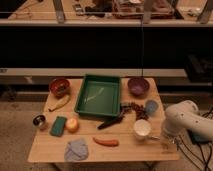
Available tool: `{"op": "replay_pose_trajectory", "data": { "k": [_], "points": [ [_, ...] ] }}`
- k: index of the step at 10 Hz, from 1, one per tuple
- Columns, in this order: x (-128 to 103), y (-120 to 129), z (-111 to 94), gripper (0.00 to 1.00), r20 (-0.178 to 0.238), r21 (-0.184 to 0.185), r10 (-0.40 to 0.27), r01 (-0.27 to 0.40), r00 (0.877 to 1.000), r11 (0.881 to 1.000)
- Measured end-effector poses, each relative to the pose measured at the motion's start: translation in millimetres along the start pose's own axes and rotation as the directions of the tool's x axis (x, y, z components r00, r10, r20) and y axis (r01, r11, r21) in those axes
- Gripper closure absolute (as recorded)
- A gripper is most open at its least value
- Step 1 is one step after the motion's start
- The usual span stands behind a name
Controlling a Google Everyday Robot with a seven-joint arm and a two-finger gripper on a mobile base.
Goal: Place fork in table surface
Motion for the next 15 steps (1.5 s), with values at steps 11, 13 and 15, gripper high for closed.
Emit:
{"op": "replay_pose_trajectory", "data": {
  "k": [11,13,15],
  "points": [
    [32,-21,-148,0.85,0.199,0.086,0.015,-0.033,0.98,0.996],
    [34,-19,-164,0.85,0.238,0.089,0.011,-0.033,0.971,0.995],
    [35,-17,-163,0.85,0.252,0.085,0.013,-0.036,0.968,0.996]
  ]
}}
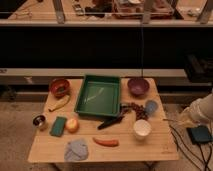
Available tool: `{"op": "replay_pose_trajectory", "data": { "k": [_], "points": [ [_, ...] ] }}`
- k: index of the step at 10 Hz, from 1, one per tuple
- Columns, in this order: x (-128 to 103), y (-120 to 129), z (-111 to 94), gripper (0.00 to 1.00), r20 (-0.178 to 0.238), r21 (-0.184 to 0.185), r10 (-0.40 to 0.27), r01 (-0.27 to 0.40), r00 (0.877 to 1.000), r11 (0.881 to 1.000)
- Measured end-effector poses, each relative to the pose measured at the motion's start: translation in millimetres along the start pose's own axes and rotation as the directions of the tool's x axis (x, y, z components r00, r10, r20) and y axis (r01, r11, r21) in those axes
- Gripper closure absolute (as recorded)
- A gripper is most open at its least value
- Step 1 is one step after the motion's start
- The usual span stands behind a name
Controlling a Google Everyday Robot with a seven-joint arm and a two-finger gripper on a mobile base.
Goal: Place fork in table surface
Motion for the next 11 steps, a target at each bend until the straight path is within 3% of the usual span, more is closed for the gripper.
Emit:
{"op": "replay_pose_trajectory", "data": {
  "k": [2,5,9,11],
  "points": [
    [0,1,6,0.85,-0.002,-0.008,0.002,-0.002,1.0,1.0],
    [1,5,36,0.85,-0.01,-0.048,0.006,-0.006,1.0,0.999],
    [-3,15,72,0.85,0.012,-0.144,-0.01,0.012,1.0,0.99],
    [-1,20,88,0.85,0.043,-0.188,-0.006,0.014,0.999,0.982]
  ]
}}
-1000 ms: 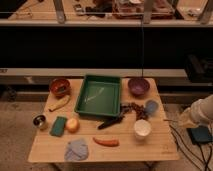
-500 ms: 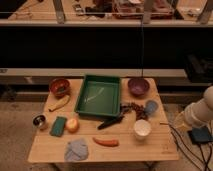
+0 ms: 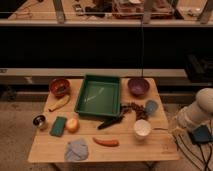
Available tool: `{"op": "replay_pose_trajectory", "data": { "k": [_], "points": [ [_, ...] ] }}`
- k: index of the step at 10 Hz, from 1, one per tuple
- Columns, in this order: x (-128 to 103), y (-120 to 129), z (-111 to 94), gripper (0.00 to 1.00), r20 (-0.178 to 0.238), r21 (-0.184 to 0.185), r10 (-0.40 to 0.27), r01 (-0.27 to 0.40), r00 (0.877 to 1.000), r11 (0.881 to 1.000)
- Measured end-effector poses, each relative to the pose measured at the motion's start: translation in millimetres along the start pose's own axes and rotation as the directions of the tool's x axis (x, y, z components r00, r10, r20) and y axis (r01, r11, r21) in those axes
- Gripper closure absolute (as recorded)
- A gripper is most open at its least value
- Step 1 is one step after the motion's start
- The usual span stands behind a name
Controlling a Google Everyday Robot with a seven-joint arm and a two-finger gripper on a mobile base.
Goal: Place fork in table surface
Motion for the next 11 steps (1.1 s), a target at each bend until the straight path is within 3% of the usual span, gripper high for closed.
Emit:
{"op": "replay_pose_trajectory", "data": {
  "k": [6,11],
  "points": [
    [0,9,44,0.85,-0.013,-0.072,-0.017,0.016,1.0,0.997],
    [-5,31,71,0.85,-0.002,-0.174,-0.057,0.056,0.998,0.983]
  ]
}}
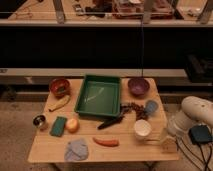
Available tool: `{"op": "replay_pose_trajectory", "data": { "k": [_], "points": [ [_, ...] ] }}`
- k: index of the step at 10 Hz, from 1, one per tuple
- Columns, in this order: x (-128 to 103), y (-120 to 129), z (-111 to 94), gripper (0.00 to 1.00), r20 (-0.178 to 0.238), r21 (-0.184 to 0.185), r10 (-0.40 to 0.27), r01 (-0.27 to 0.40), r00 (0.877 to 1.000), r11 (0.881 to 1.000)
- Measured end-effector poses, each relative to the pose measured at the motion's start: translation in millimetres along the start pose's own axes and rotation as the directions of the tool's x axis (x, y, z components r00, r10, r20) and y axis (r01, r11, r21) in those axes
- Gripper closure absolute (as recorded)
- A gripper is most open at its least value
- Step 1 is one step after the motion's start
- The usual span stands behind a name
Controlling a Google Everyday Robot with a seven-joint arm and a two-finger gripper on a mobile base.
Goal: Place fork in table surface
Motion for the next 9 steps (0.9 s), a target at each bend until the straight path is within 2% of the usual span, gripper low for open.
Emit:
{"op": "replay_pose_trajectory", "data": {
  "k": [2,4,5,7,8,9],
  "points": [
    [3,4,16,0.85,0.004,-0.054,0.001,-0.001,1.0,0.999],
    [1,7,26,0.85,0.016,-0.089,-0.014,0.015,1.0,0.996],
    [-1,9,30,0.81,0.029,-0.105,-0.039,0.041,0.999,0.994],
    [-6,12,31,0.63,0.044,-0.117,-0.088,0.092,0.995,0.989],
    [-8,14,29,0.51,0.045,-0.115,-0.113,0.117,0.993,0.986],
    [-9,15,28,0.43,0.042,-0.111,-0.122,0.126,0.992,0.986]
  ]
}}
